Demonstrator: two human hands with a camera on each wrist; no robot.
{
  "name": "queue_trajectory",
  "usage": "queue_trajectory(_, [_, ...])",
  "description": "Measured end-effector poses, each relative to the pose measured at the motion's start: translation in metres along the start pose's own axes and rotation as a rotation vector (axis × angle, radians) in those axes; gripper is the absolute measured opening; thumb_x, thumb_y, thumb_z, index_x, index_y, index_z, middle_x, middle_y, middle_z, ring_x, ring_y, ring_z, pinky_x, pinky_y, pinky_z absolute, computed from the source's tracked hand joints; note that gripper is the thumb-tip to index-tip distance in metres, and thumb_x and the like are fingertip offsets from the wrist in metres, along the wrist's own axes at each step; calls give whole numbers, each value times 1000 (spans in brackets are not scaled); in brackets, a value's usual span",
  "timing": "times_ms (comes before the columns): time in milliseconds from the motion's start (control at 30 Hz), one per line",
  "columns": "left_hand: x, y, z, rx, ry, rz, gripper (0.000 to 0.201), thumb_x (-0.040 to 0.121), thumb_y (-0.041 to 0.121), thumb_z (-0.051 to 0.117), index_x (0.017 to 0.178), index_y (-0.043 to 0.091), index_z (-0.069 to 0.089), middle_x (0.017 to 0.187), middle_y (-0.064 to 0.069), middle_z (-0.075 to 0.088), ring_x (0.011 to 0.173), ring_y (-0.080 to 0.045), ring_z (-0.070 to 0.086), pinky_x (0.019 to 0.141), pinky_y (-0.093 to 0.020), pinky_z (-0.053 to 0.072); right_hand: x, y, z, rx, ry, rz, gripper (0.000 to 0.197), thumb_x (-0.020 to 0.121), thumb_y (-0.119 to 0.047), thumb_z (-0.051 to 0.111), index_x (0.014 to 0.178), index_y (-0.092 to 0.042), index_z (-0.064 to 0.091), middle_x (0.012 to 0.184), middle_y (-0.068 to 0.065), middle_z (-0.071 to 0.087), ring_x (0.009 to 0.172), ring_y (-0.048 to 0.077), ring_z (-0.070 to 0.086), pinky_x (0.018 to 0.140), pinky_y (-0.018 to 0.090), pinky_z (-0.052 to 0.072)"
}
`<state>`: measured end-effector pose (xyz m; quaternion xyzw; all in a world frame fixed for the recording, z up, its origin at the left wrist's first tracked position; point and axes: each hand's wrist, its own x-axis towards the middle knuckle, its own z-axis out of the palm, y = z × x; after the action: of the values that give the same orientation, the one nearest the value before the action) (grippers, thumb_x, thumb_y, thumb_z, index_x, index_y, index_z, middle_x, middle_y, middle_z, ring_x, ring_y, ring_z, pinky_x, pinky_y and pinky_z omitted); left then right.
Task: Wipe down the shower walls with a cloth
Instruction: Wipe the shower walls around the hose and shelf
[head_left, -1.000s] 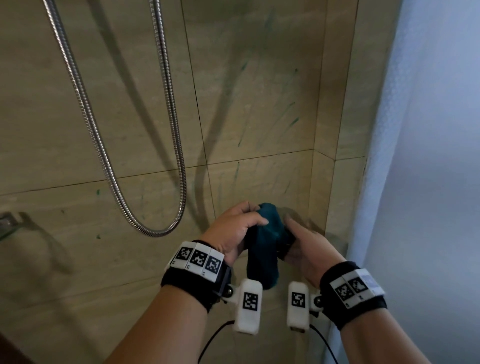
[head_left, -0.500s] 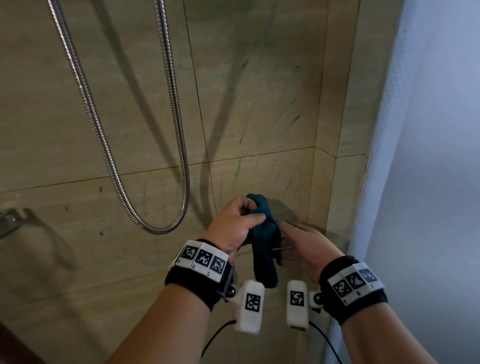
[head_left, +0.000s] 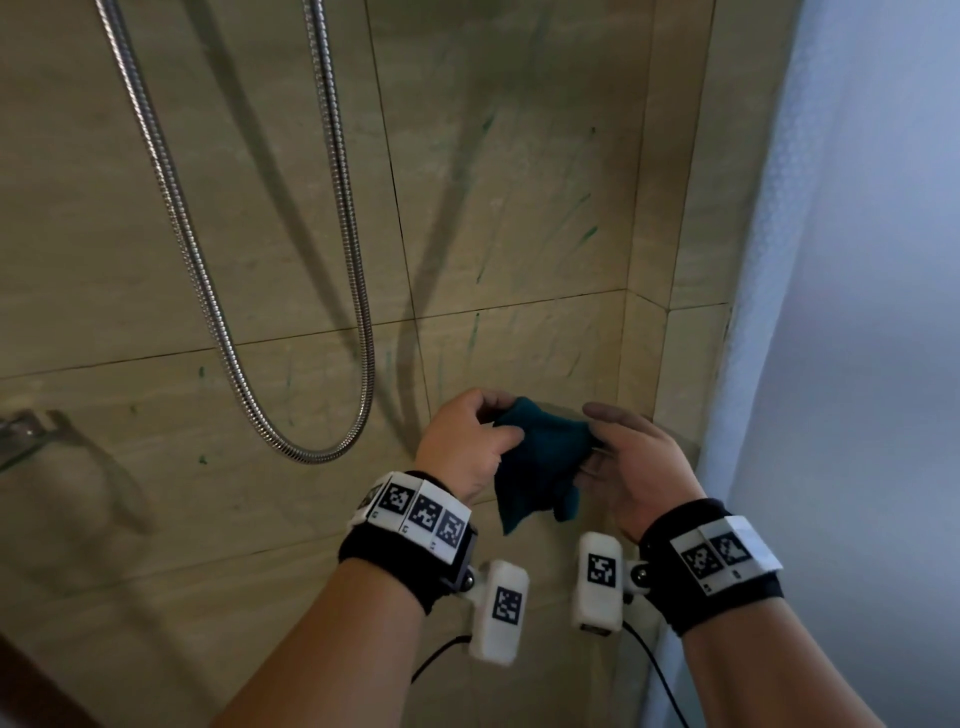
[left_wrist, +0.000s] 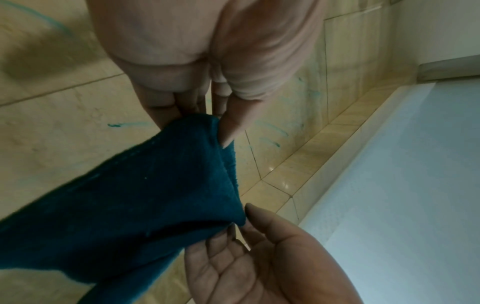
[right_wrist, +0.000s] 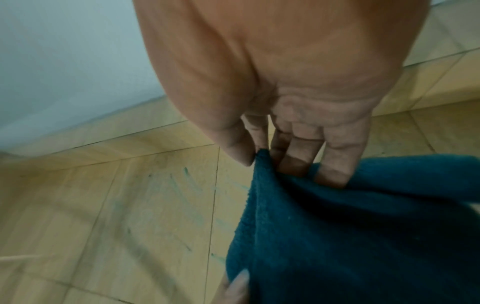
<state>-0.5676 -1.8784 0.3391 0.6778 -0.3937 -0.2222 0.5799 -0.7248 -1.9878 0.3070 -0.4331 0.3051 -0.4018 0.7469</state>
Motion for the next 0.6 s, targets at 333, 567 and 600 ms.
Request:
queue_trajectory(333, [4,-5,-4,137,89,-1,24,86,5,76,91,28,76,87,1,78,83,-19,76,84,-46,64,3,2,-5,-448,-103,-137,30,91,3,64,112,-15,74,103,13,77,96,30,75,90,52,60])
queue_trajectory(567, [2,-9,-8,268,73,-36,11,93,16,74,91,26,78,84,2,77,77,-17,74,77,-40,64,-2,0,-4,-804,-89,-320,13,94,-17,69,92,-28,75,80,-9,76,73,5,71,65,23,56])
queue_trajectory(600, [2,-9,-8,280,80,-27,8,93,18,74,92,25,77,84,4,76,76,-15,73,76,-38,63,-2,0,-5,-837,-88,-333,12,95,-19,69,90,-29,74,78,-9,75,71,2,69,61,18,53])
